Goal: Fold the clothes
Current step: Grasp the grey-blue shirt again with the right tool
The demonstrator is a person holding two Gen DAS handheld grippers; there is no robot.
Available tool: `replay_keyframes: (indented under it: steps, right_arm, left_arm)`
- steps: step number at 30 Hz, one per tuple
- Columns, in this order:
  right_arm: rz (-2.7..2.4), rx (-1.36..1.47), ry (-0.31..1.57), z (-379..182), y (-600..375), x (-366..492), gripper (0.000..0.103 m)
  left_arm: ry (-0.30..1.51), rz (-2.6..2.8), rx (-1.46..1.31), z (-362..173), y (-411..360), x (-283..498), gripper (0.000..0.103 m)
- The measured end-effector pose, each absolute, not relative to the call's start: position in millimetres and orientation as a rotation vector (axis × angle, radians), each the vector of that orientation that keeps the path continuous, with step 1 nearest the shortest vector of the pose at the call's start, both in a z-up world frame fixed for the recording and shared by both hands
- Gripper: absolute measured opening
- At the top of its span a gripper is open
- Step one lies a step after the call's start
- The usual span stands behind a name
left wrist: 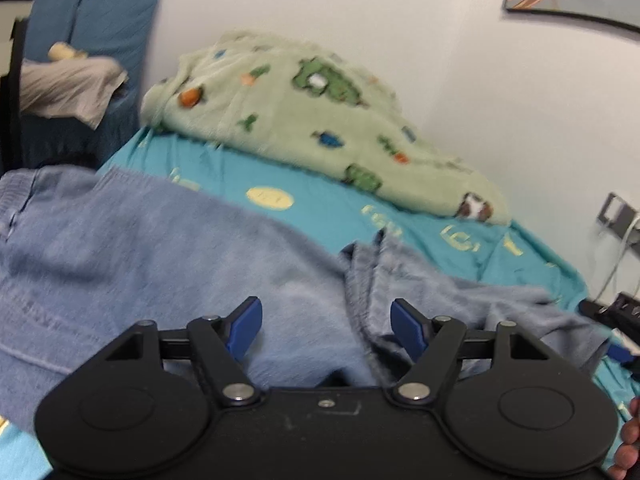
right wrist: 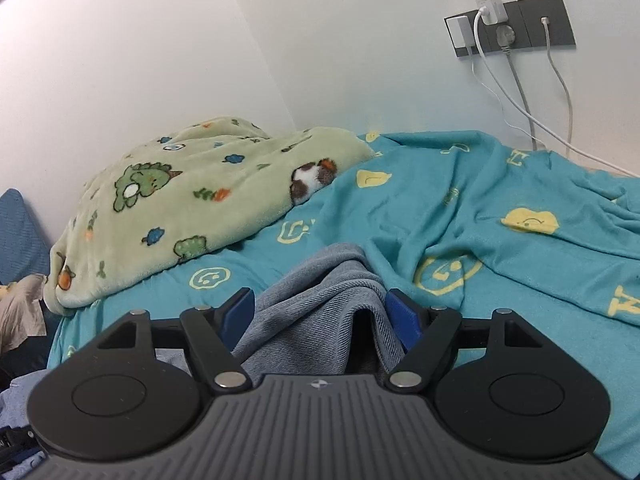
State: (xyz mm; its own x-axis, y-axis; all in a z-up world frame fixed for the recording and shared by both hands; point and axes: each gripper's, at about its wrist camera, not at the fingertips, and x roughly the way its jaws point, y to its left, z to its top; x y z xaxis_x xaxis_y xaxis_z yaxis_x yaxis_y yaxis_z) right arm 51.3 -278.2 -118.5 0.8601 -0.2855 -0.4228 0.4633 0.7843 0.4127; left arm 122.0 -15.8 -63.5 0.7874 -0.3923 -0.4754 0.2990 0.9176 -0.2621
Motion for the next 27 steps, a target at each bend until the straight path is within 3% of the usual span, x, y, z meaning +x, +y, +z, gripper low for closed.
replay_keyframes:
  steps: [13, 17, 20, 22, 23, 24, 27]
  right_arm:
    - [-0.426, 0.794, 0.389, -139.4, -301.9, 41.6, 0.077]
    - [-0.437, 0.832, 0.408, -155.0, -310.9, 49.2, 0.087]
    - [-0.455, 0.879, 0.414, -166.4, -323.0, 52.7, 0.088]
    - [-0.471, 0.920, 0.431, -173.3, -330.2, 55.0, 0.082]
    - [-0.487, 0.915, 0.448, -172.9, -331.2, 55.4, 0.066]
    - [-0.496, 0.893, 0.468, -169.4, -329.9, 55.9, 0.042]
    - [-0.453, 0.837, 0.454, -152.4, -320.7, 55.2, 0.026]
  left_arm:
    - [0.668, -0.429, -0.046, -96.1, -53.8, 142.6, 0.066]
    - [0.686, -0.424, -0.016, -100.8, -55.8, 144.0, 0.065]
    - [0.694, -0.425, -0.016, -102.4, -55.8, 144.8, 0.065]
    - [0.694, -0.424, -0.021, -101.9, -55.8, 144.9, 0.065]
    - [0.694, -0.423, -0.026, -101.8, -55.3, 145.2, 0.065]
    - [0.694, -0.422, -0.031, -101.7, -54.8, 145.4, 0.065]
    - [0.691, -0.423, -0.037, -100.1, -55.3, 144.5, 0.064]
